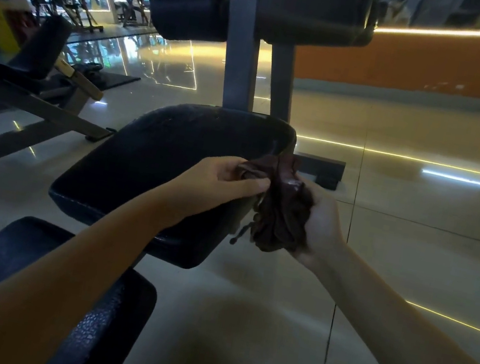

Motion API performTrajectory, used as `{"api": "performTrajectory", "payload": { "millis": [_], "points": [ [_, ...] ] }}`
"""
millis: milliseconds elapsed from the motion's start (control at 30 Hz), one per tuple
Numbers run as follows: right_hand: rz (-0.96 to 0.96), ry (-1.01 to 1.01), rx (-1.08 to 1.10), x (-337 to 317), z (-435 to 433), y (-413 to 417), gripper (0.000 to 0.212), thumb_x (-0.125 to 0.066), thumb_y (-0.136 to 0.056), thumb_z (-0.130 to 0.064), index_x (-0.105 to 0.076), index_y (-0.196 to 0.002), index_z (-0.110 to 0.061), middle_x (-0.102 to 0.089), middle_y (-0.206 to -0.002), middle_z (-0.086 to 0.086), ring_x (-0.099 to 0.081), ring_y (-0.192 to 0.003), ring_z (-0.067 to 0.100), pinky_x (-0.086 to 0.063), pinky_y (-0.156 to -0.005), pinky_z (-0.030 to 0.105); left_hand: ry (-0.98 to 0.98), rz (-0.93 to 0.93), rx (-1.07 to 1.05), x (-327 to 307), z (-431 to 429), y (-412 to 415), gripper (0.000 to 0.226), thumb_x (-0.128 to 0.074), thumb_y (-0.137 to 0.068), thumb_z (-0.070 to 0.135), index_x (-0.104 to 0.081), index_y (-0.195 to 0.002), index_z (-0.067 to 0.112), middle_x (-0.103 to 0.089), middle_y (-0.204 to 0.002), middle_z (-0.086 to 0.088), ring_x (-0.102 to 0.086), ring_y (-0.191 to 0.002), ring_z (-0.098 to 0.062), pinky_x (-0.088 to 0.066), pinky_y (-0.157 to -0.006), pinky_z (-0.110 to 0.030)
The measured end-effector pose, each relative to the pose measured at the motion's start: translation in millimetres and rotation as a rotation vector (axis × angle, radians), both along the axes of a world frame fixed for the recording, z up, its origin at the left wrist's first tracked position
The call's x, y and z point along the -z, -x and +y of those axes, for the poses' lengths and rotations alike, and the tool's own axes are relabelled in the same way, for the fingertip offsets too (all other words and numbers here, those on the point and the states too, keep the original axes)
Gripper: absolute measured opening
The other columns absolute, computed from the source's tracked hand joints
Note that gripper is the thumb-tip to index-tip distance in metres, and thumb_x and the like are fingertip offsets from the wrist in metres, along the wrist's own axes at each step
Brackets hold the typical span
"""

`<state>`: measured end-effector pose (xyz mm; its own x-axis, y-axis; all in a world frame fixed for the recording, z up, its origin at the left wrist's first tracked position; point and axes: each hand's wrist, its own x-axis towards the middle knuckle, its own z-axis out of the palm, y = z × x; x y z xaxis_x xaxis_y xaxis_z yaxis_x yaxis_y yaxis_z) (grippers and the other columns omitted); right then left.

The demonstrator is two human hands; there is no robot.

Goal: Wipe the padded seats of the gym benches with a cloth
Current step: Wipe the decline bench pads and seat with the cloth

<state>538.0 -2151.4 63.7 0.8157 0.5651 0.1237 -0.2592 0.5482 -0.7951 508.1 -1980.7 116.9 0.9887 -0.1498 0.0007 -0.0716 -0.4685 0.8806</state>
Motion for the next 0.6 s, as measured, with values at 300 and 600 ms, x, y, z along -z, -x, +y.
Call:
{"api": "performTrajectory", "payload": {
  "millis": [300, 600],
  "points": [
    [-0.149, 0.311, 0.039, 3, -3, -7, 0.079, -0.077, -0.067, -0.056, -0.053, -0.135, -0.025, -0.067, -0.126, 0.000, -0.063, -0.118, 0.022, -0.054, -0.096, 0.038, 0.150, 0.094, -0.206, 3, 7, -3, 0.017, -0.066, -0.090, 0.023, -0.063, -0.107, 0.021, -0.071, -0.107, -0.003, -0.071, -0.097, -0.016, -0.059, -0.081, -0.029],
    [-0.161, 0.326, 0.266, 2, -4, -10, 0.021, -0.066, -0.090, -0.018, -0.066, -0.111, -0.022, -0.075, -0.097, -0.007, -0.071, -0.094, 0.008, -0.056, -0.074, 0.022, 0.398, 0.265, -0.428, -3, 12, -5, 0.009, -0.058, -0.093, 0.014, -0.062, -0.101, 0.011, -0.063, -0.110, -0.012, -0.063, -0.100, -0.027, -0.055, -0.090, -0.043]
  ]
}}
